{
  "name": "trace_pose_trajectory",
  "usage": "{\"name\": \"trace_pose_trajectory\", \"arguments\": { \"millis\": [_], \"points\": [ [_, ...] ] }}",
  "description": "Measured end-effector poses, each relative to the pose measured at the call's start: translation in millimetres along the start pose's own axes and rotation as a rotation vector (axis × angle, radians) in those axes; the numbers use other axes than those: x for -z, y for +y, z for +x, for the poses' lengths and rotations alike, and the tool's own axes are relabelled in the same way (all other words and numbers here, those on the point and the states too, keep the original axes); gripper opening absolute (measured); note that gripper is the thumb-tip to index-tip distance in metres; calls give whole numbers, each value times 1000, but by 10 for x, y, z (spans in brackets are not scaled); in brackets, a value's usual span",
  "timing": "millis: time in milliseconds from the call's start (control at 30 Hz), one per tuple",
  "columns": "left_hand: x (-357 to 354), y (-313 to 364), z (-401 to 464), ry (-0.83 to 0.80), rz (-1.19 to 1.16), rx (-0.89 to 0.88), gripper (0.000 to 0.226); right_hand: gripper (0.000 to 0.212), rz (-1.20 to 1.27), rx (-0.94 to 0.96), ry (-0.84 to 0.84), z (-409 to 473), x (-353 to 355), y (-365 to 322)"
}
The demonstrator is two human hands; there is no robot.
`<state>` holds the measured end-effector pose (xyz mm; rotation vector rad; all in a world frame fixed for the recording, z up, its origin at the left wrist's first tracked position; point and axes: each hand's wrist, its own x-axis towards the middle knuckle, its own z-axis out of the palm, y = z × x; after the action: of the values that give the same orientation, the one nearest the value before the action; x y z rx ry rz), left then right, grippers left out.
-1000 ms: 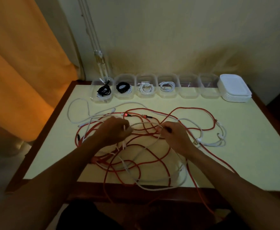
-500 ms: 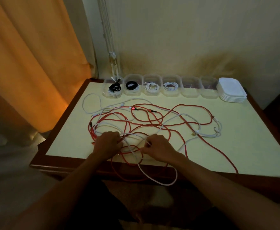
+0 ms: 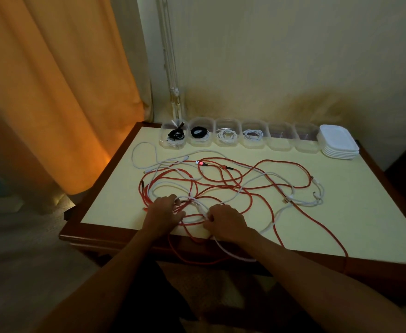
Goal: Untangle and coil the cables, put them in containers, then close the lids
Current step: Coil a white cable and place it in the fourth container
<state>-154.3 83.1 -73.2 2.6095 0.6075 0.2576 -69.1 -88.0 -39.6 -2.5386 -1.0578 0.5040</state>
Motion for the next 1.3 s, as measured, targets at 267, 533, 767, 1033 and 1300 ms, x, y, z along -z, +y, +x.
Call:
{"name": "trace_pose_trajectory", "arguments": {
  "millis": [267,533,767,1033,1300],
  "points": [
    [102,84,7,-24,-50,91,26,24,443,-57,-11,-202,398,59],
    [118,213,35,-6,147,123,35,26,569,61,-41,-544,717,174],
    [193,474,20,64,231,35,46,33,1013,38,79,-576,774,408],
    [243,830,136,144,207,-196,46,45,1256,-57,310,-710,973,648],
    [198,737,174,-40,227,-209,41,41,1404,-172,474,-959,1140,1003]
  ]
}}
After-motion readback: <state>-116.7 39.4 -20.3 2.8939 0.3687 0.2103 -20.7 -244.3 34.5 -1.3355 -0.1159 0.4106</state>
